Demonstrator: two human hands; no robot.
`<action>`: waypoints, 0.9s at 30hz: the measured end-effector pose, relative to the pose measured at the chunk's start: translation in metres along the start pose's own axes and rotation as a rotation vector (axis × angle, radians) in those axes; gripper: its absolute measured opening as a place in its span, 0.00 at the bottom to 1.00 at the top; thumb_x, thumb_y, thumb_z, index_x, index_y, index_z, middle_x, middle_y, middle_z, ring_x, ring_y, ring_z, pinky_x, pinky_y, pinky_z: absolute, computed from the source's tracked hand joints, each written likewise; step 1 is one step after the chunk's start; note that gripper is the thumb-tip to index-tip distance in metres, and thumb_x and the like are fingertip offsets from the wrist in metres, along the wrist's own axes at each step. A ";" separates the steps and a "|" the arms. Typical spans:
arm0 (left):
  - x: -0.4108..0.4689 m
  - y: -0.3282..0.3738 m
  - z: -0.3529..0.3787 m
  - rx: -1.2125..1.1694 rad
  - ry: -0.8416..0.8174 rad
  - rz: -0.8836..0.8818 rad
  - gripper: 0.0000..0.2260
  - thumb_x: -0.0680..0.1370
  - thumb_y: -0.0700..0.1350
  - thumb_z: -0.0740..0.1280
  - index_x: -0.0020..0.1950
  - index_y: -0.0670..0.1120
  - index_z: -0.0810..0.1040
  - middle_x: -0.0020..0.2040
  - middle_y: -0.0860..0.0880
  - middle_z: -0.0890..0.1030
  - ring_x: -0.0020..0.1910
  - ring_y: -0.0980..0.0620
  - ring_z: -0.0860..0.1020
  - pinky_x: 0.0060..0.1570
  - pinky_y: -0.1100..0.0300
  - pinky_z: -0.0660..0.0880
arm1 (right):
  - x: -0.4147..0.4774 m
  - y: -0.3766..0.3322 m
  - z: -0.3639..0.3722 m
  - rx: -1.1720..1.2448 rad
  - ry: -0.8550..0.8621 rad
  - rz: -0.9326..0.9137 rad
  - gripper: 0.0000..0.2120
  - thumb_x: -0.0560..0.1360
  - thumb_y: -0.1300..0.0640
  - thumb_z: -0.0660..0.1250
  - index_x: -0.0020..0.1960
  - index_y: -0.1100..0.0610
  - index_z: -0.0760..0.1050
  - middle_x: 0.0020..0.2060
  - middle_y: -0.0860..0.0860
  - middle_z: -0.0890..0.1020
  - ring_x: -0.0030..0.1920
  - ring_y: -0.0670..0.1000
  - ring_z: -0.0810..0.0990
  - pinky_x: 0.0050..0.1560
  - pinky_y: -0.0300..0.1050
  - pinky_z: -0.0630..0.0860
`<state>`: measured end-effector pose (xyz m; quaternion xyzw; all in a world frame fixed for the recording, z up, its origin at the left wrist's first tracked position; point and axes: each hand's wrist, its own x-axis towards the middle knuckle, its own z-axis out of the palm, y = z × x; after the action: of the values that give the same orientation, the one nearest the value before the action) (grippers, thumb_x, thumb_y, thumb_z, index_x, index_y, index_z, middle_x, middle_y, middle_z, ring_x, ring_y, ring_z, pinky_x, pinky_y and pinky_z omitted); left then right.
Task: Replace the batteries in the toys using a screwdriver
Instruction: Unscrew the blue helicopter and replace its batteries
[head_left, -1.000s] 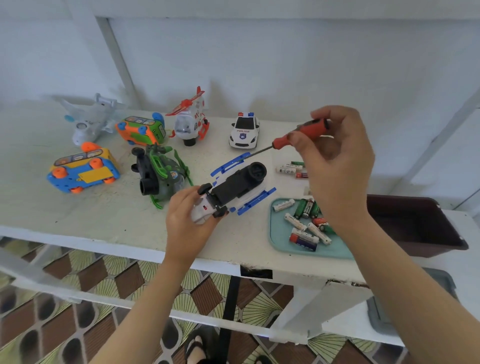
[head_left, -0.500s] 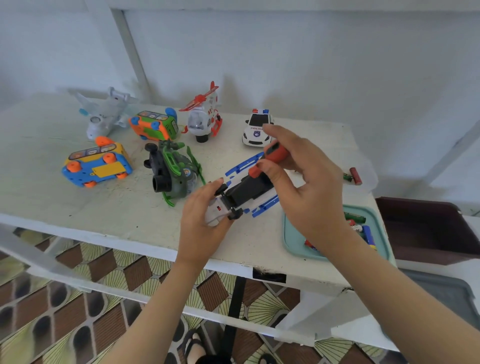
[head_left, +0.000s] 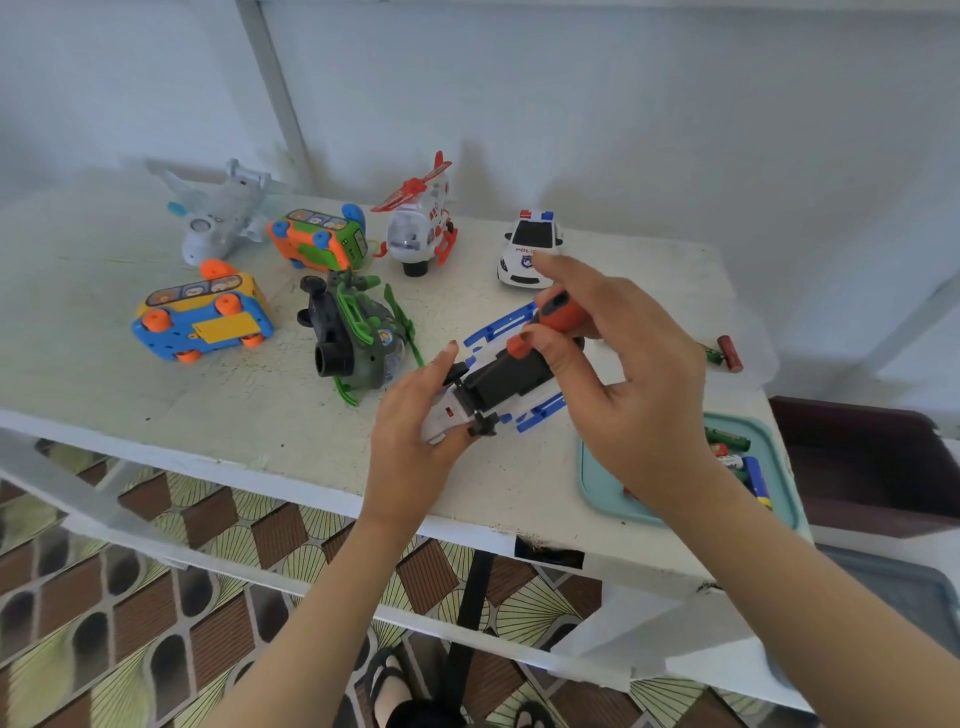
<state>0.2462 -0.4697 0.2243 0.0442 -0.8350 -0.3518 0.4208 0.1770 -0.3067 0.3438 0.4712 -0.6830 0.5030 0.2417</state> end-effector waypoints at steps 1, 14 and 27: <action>0.000 -0.001 0.000 0.015 -0.003 0.006 0.38 0.70 0.49 0.75 0.75 0.65 0.60 0.62 0.63 0.72 0.59 0.48 0.75 0.61 0.48 0.74 | 0.000 0.000 0.000 -0.003 0.005 -0.001 0.15 0.76 0.65 0.67 0.63 0.64 0.74 0.43 0.56 0.81 0.45 0.56 0.82 0.49 0.48 0.79; -0.001 -0.005 0.002 0.016 -0.010 0.017 0.35 0.72 0.50 0.71 0.76 0.61 0.60 0.60 0.59 0.73 0.57 0.54 0.73 0.61 0.69 0.66 | 0.001 0.001 0.002 -0.045 -0.011 -0.083 0.14 0.76 0.66 0.68 0.61 0.65 0.75 0.44 0.57 0.81 0.45 0.55 0.81 0.49 0.46 0.78; 0.000 -0.004 0.001 0.018 0.012 0.047 0.36 0.73 0.51 0.67 0.75 0.69 0.54 0.58 0.66 0.69 0.55 0.52 0.73 0.57 0.63 0.69 | 0.011 -0.005 0.004 0.092 -0.031 -0.109 0.13 0.75 0.64 0.67 0.59 0.64 0.77 0.47 0.60 0.77 0.47 0.47 0.77 0.49 0.37 0.75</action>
<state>0.2440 -0.4720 0.2216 0.0303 -0.8363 -0.3340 0.4336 0.1771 -0.3152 0.3533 0.5260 -0.6361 0.5127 0.2363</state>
